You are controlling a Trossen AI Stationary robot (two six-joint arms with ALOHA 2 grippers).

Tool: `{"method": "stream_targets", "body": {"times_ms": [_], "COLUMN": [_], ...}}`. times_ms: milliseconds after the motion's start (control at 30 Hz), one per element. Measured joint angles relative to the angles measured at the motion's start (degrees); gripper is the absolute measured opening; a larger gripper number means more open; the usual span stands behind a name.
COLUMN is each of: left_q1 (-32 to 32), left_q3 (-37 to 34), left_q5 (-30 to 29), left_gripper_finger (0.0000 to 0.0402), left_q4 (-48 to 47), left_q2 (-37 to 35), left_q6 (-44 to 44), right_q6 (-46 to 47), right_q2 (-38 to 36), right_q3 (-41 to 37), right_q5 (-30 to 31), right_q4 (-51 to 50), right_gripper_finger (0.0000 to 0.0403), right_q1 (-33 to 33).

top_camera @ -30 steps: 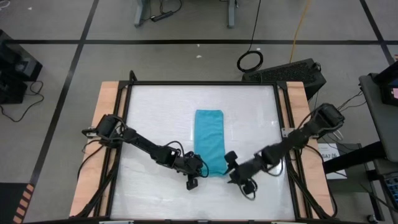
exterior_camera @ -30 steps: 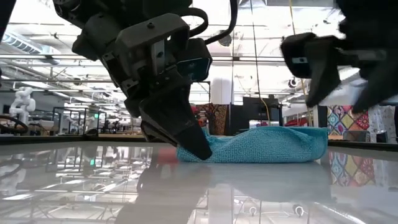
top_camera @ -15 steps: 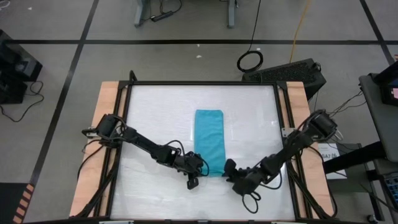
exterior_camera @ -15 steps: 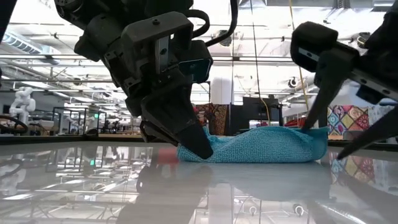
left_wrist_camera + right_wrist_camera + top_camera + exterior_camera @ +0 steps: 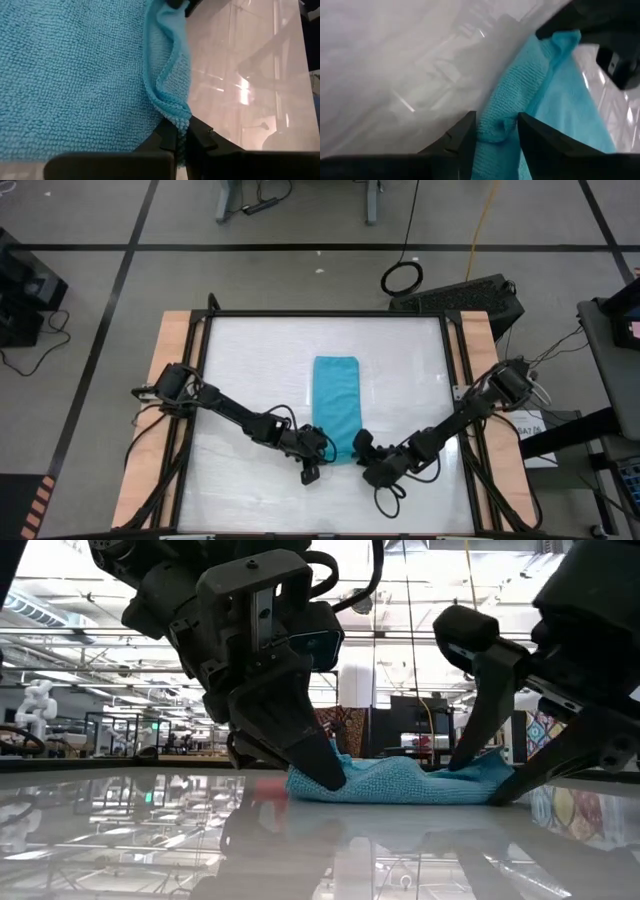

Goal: Roll towel
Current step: Roll the blue towel

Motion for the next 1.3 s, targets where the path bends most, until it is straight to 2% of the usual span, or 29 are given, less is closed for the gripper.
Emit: {"method": "stream_targets", "body": {"times_ms": [167,333,533,633,700,800,1033,1167,1300], "left_q1": [0.00,-0.26,-0.26,-0.50,-1.20,-3.49,-11.39,-12.70,-11.77], "left_q3": [0.04,0.07,0.04,0.04,0.04,0.04,0.07,0.07,0.07], "left_q5": [0.49,0.49,0.30,-0.55,-3.59,-9.53,-21.93,-24.01,-24.91], "left_gripper_finger": [0.0025,0.0072,0.0150,0.0179,0.0190,0.0195,0.0196,0.0196,0.0196], "left_q4": [0.13,-0.27,-1.25,-4.69,-7.48,-10.45,-6.70,-4.22,-4.77], "left_q2": [-0.84,-2.40,-5.61,-7.87,-9.28,-10.59,-8.80,-6.62,-4.95], "left_q6": [1.55,3.38,7.71,11.47,14.36,20.92,43.31,51.56,55.14], "right_q6": [5.29,9.83,14.19,16.53,17.43,18.83,21.37,22.22,22.57], "right_q2": [-0.11,-0.14,-0.11,-0.11,-0.11,-0.11,-0.11,-0.24,-0.52], "right_q3": [0.02,0.06,-0.04,-0.07,-0.07,-0.09,-0.13,-0.17,-0.20], "right_q5": [-2.78,-6.99,-12.43,-15.62,-17.38,-19.23,-24.80,-26.98,-28.01], "right_q4": [-1.19,-3.03,-3.48,-3.57,-3.57,-3.53,-3.00,-2.72,-2.40], "right_gripper_finger": [0.0133,0.0118,0.0063,0.0028,0.0010,0.0008,0.0008,0.0006,0.0005], "right_q1": [-1.89,-3.56,-5.33,-6.50,-7.16,-8.10,-10.73,-11.84,-12.32]}}
